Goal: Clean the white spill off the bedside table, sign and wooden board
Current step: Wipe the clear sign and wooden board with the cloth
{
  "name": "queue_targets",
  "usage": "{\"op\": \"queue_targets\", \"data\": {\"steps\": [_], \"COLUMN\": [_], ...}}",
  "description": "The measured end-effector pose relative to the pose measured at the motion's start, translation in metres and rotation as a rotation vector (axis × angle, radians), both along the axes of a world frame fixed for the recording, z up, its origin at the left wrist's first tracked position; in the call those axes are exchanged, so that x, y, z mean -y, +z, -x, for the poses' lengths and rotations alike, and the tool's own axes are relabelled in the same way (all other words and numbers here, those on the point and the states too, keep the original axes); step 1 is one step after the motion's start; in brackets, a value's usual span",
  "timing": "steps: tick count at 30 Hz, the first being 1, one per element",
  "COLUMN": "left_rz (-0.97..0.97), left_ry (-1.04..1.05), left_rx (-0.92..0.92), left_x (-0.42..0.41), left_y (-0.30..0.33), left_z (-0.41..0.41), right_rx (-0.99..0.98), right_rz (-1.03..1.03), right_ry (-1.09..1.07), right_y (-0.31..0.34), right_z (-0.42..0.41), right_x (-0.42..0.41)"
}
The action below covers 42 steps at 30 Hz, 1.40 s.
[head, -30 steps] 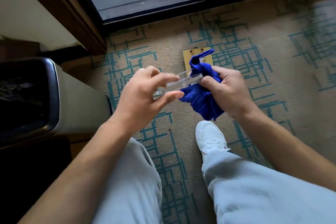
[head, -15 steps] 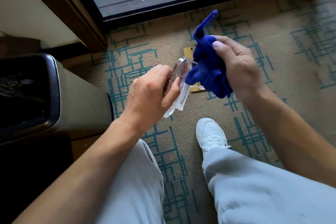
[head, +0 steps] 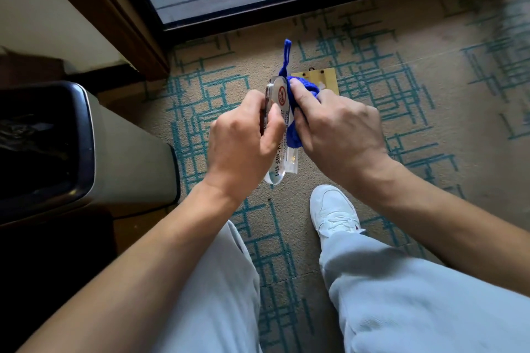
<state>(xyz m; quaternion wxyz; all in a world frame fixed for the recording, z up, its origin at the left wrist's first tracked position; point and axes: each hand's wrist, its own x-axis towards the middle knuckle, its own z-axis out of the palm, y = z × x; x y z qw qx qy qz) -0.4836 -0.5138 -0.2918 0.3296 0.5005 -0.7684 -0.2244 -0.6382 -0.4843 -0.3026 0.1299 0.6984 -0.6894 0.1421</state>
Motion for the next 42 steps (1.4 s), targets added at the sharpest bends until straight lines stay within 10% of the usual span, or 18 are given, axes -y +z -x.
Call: {"op": "queue_targets", "data": {"steps": [13, 22, 27, 36, 42], "left_rz": [-0.124, -0.103, -0.219, -0.362, -0.335], "left_ry": [0.146, -0.040, -0.263, -0.222, -0.244], "left_rx": [-0.075, -0.066, -0.088, -0.212, -0.132], "left_x": [0.023, 0.013, 0.014, 0.012, 0.009], "left_y": [-0.009, -0.001, -0.001, 0.001, 0.007], "left_z": [-0.017, -0.024, -0.038, -0.032, -0.021], "right_rx": [0.027, 0.864, 1.269, 1.071, 0.857], "right_rz": [-0.329, -0.034, -0.263, -0.803, -0.791], "right_ry": [0.383, 0.017, 0.112, 0.368, 0.303], "right_y": [0.007, 0.037, 0.050, 0.049, 0.058], "right_z": [-0.008, 0.033, 0.065, 0.070, 0.076], "right_x": [-0.038, 0.007, 0.033, 0.040, 0.038]}}
